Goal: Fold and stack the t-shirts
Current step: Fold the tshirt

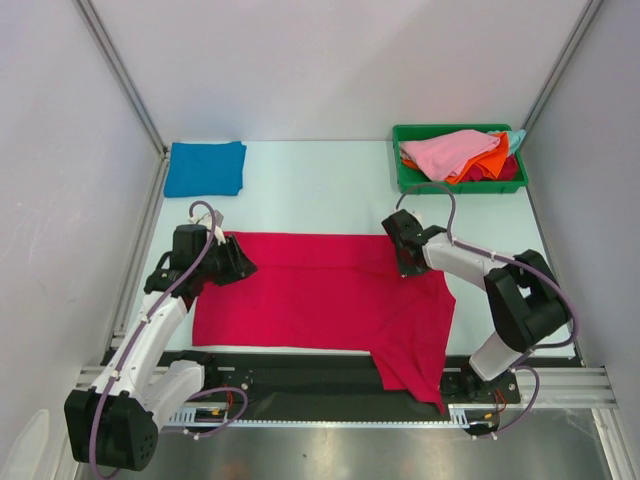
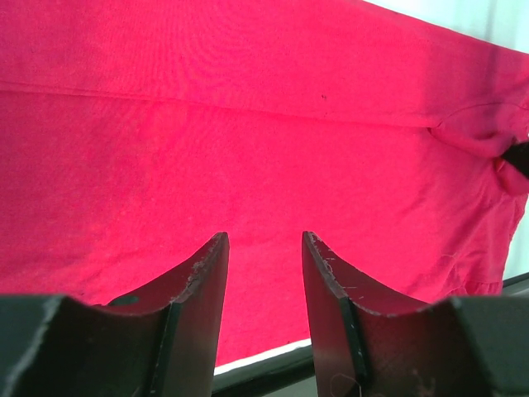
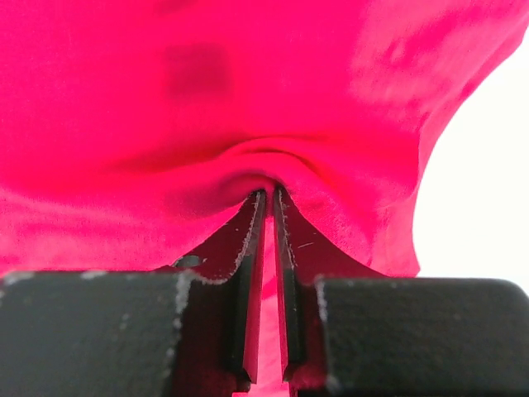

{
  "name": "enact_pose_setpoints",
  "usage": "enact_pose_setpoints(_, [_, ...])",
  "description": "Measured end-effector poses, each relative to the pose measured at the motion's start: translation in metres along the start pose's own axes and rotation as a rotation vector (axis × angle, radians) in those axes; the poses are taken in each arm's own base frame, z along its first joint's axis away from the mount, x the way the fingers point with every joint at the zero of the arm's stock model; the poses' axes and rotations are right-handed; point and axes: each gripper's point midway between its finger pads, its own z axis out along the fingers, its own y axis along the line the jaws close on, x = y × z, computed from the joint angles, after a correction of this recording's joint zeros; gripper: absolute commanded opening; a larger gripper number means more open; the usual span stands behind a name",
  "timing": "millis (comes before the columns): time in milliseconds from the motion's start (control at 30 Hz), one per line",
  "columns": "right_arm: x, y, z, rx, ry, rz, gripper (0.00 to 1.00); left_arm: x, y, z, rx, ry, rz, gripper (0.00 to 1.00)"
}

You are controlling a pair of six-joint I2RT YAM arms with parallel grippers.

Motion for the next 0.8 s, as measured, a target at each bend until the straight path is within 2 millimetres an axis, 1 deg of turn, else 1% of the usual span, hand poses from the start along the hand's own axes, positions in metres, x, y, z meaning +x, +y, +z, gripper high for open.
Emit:
enact_pose_setpoints(233, [-0.031, -0.009, 0.011, 0.010, -0.024, 0.009, 0.13, 0.000, 0.001, 0.000, -0.004, 0.000, -0.001, 0.47])
enact_pose_setpoints(300, [-0.043, -0.010, 0.016, 0.006, -0.028, 0.013, 0.13, 0.001, 0.001, 0.001, -0.006, 0.005, -0.002, 0.46])
enact_pose_setpoints(433, [-0.063, -0.011, 0.026, 0.002, -0.036, 0.014, 0.18, 0.002, 0.003, 0.003, -0.011, 0.016, -0.006, 0.46])
enact_pose_setpoints(500, [-0.075, -0.011, 0.031, 0.000, -0.041, 0.016, 0.27, 0.003, 0.003, 0.004, -0.013, 0.021, -0.007, 0.46])
enact_pose_setpoints(533, [-0.081, -0.011, 0.032, -0.002, -0.045, 0.020, 0.35, 0.003, 0.004, 0.005, -0.015, 0.023, -0.008, 0.46])
enact_pose_setpoints(633, [-0.103, -0.010, 0.034, -0.007, -0.065, 0.030, 0.43, 0.004, 0.004, 0.006, -0.018, 0.030, -0.010, 0.46])
enact_pose_setpoints(700, [-0.115, -0.010, 0.030, -0.012, -0.077, 0.042, 0.45, 0.005, 0.005, 0.007, -0.019, 0.034, -0.011, 0.46])
enact_pose_setpoints(733, [-0.119, -0.010, 0.027, -0.016, -0.079, 0.054, 0.48, 0.005, 0.005, 0.007, -0.019, 0.036, -0.010, 0.46])
enact_pose_setpoints(800, [-0.119, -0.009, 0.017, -0.036, -0.084, 0.076, 0.49, 0.006, 0.004, 0.007, -0.017, 0.037, -0.008, 0.46])
